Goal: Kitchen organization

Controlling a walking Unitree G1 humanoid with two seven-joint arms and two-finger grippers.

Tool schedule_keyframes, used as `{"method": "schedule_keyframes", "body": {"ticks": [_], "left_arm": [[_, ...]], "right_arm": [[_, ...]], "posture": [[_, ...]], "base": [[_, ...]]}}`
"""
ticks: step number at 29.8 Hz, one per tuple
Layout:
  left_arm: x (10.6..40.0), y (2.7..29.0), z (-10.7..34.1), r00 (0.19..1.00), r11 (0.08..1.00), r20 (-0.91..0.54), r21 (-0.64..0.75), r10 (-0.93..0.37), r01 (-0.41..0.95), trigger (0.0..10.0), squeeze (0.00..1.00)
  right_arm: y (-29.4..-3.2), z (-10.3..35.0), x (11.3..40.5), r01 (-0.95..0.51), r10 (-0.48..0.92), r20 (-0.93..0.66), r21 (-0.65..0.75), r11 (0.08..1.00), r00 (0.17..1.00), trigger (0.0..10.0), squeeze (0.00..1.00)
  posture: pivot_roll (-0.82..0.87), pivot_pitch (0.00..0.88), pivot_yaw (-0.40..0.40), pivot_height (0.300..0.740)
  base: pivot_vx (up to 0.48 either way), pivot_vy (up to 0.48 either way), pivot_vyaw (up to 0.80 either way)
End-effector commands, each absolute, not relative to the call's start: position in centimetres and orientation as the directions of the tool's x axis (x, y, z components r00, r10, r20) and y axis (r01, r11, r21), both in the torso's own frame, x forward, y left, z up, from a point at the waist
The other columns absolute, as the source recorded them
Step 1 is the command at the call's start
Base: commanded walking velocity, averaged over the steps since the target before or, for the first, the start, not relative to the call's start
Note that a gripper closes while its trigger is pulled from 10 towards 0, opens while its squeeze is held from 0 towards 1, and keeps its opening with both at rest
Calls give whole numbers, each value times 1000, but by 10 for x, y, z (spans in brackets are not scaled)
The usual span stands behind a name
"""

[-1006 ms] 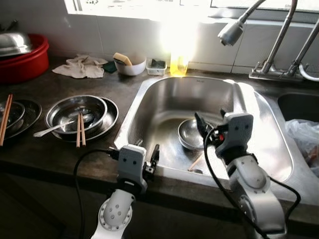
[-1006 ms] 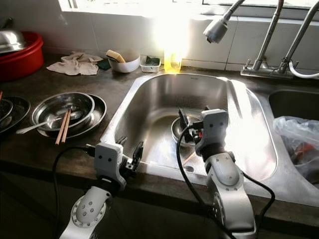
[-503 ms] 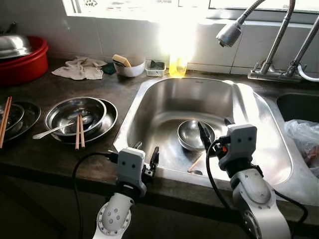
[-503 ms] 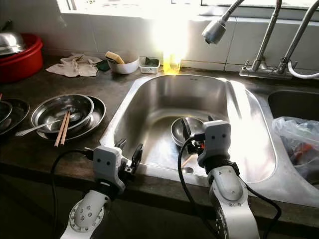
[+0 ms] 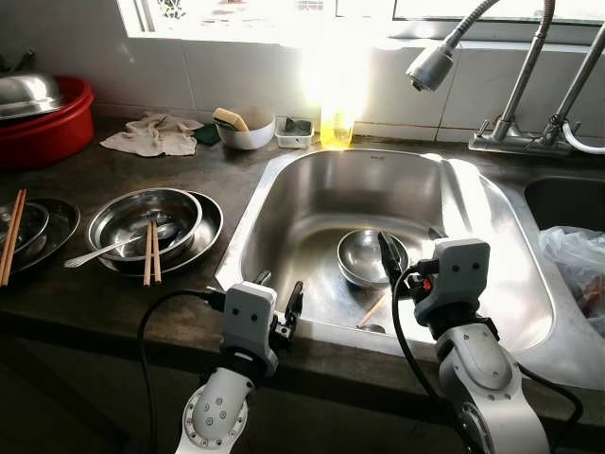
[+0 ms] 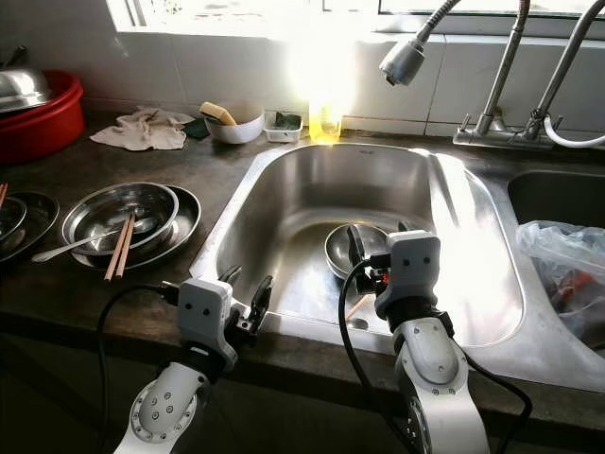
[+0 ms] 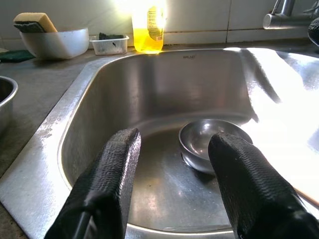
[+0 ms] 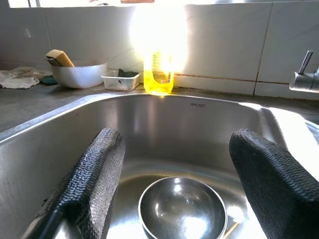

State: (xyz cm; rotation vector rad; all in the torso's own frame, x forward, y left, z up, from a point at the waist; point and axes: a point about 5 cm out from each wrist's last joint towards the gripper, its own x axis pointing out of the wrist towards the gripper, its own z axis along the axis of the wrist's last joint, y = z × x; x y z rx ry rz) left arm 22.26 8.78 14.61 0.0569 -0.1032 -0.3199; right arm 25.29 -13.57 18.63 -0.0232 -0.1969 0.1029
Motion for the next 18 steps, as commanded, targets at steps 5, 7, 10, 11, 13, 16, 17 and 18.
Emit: {"method": "schedule_keyframes", "body": {"ticks": [5, 7, 10, 11, 13, 16, 17, 18], "left_arm": [[221, 85, 145, 938, 941, 90, 72, -335, 330, 10000, 0], [221, 85, 145, 938, 942, 92, 72, -333, 327, 10000, 0], [220, 85, 144, 939, 943, 93, 72, -332, 326, 10000, 0], [220, 85, 144, 939, 942, 92, 72, -332, 326, 10000, 0], [220, 85, 144, 939, 942, 91, 73, -333, 327, 10000, 0], [221, 85, 144, 938, 942, 90, 74, -334, 328, 10000, 0], [221, 85, 144, 938, 942, 90, 74, -334, 328, 10000, 0], [221, 85, 143, 938, 942, 89, 74, -334, 329, 10000, 0]], "right_arm": [[-133, 194, 252, -101, 106, 225, -36, 994, 969, 10000, 0], [-133, 194, 252, -103, 108, 224, -36, 994, 968, 10000, 0], [-132, 194, 252, -105, 111, 222, -35, 994, 969, 10000, 0], [-132, 194, 253, -106, 111, 222, -35, 994, 969, 10000, 0], [-132, 194, 253, -107, 112, 220, -36, 994, 969, 10000, 0], [-131, 193, 253, -110, 115, 220, -36, 993, 969, 10000, 0], [-131, 193, 253, -110, 115, 220, -36, 993, 969, 10000, 0], [-131, 193, 253, -110, 115, 219, -36, 993, 969, 10000, 0]], "posture": [[81, 35, -22, 740], [81, 34, -21, 740], [79, 32, -20, 740], [79, 32, -20, 740], [80, 30, -21, 740], [79, 26, -20, 740], [79, 26, -20, 740], [79, 26, -20, 740]], "base": [[-256, 0, 0], [-274, 0, 0], [-286, 0, 0], [-296, 0, 0], [-298, 0, 0], [-307, 0, 0], [-315, 0, 0], [-315, 0, 0]]}}
